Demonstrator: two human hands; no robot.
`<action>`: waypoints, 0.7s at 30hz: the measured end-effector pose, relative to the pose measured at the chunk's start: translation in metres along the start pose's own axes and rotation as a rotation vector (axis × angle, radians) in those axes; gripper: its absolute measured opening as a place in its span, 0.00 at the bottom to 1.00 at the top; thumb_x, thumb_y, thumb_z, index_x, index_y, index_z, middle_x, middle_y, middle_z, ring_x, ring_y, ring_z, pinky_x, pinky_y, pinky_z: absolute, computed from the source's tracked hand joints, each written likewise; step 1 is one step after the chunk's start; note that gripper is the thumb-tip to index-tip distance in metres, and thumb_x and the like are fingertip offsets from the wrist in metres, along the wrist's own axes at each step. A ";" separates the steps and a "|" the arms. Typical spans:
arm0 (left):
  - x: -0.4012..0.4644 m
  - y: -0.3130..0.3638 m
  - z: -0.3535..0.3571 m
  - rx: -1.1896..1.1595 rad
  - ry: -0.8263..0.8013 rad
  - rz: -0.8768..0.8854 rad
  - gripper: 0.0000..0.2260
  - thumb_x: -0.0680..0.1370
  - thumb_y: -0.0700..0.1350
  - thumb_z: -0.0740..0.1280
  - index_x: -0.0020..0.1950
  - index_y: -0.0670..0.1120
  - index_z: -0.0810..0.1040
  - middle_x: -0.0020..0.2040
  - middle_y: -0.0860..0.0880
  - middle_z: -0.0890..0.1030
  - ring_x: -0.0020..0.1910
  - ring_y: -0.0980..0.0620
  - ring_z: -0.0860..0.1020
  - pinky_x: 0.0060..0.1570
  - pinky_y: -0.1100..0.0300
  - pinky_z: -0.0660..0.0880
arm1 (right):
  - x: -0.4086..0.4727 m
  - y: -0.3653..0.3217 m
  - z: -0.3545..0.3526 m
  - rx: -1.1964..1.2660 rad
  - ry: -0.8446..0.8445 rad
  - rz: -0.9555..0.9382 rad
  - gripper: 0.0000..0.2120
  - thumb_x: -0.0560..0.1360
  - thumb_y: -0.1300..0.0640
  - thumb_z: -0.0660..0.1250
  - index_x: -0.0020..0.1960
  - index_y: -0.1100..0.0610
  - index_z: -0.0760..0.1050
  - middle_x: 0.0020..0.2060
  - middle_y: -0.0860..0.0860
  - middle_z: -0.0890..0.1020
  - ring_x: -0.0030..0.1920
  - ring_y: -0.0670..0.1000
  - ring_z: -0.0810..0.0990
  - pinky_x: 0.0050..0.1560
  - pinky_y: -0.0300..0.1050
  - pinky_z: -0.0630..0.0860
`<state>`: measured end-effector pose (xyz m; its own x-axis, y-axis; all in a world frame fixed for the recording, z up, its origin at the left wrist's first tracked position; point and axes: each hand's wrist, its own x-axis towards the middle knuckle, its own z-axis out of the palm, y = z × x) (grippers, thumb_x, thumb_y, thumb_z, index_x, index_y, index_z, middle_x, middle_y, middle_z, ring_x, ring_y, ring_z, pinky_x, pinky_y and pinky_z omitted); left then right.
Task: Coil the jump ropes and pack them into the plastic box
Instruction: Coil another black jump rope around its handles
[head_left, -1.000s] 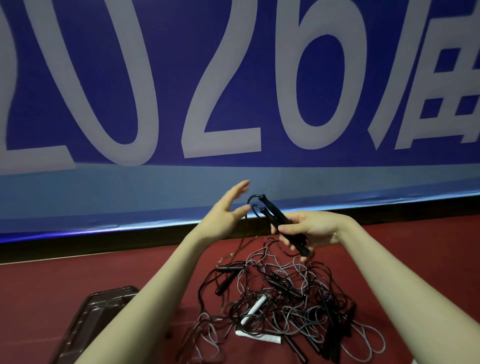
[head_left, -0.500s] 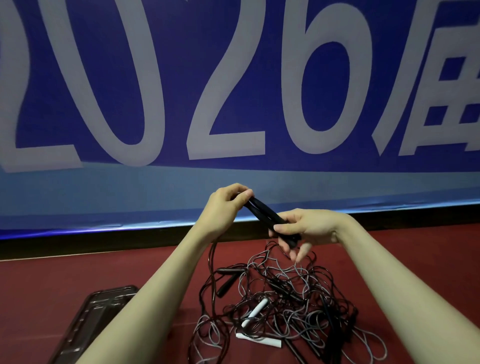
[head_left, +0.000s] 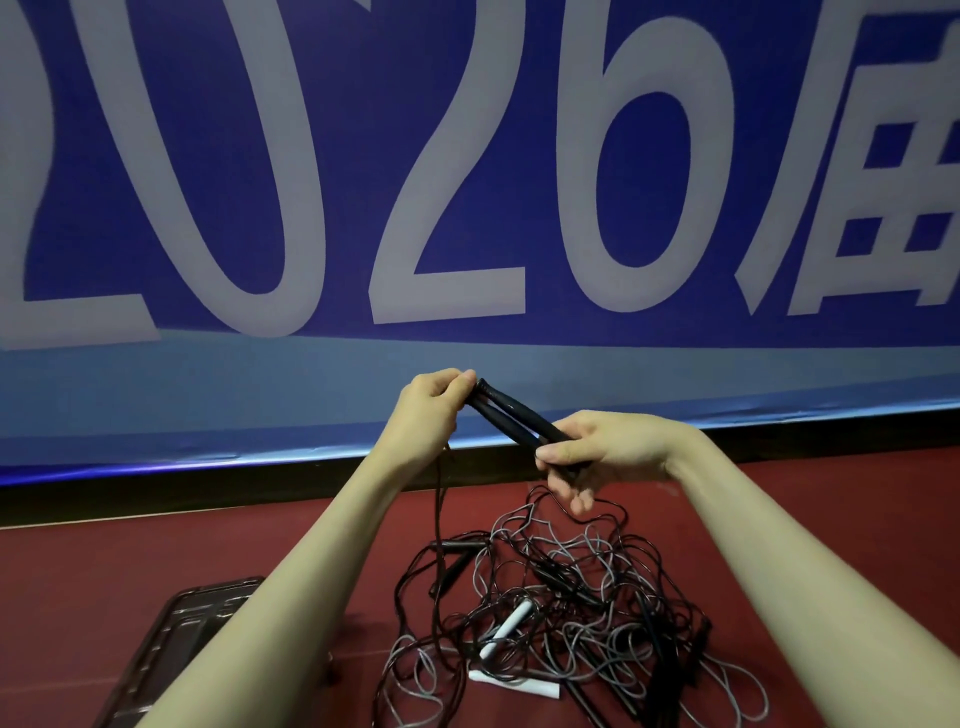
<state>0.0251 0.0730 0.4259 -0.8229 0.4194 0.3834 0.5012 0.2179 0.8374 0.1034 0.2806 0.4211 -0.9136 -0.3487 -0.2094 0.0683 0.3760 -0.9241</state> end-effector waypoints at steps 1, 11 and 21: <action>0.001 0.001 0.001 -0.012 0.020 -0.015 0.18 0.83 0.49 0.58 0.45 0.34 0.74 0.36 0.45 0.65 0.35 0.48 0.62 0.37 0.56 0.63 | 0.001 -0.001 0.001 -0.016 0.010 -0.010 0.06 0.82 0.58 0.59 0.50 0.61 0.69 0.32 0.54 0.76 0.30 0.52 0.76 0.33 0.41 0.74; 0.005 0.001 0.004 -0.334 0.024 -0.099 0.13 0.84 0.46 0.56 0.47 0.44 0.76 0.28 0.53 0.63 0.26 0.56 0.61 0.31 0.64 0.63 | 0.006 -0.002 -0.004 0.193 0.199 -0.194 0.09 0.82 0.58 0.59 0.44 0.60 0.70 0.30 0.53 0.71 0.27 0.49 0.68 0.29 0.39 0.64; -0.002 -0.005 0.012 -0.381 -0.311 -0.284 0.16 0.83 0.49 0.57 0.41 0.43 0.75 0.27 0.52 0.66 0.26 0.54 0.65 0.28 0.63 0.67 | 0.013 -0.014 -0.010 0.728 0.722 -0.378 0.09 0.82 0.59 0.59 0.43 0.59 0.69 0.30 0.53 0.72 0.27 0.49 0.74 0.30 0.39 0.73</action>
<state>0.0275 0.0820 0.4163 -0.7647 0.6433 0.0381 0.0924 0.0509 0.9944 0.0860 0.2793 0.4346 -0.9290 0.3407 0.1447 -0.2623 -0.3300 -0.9068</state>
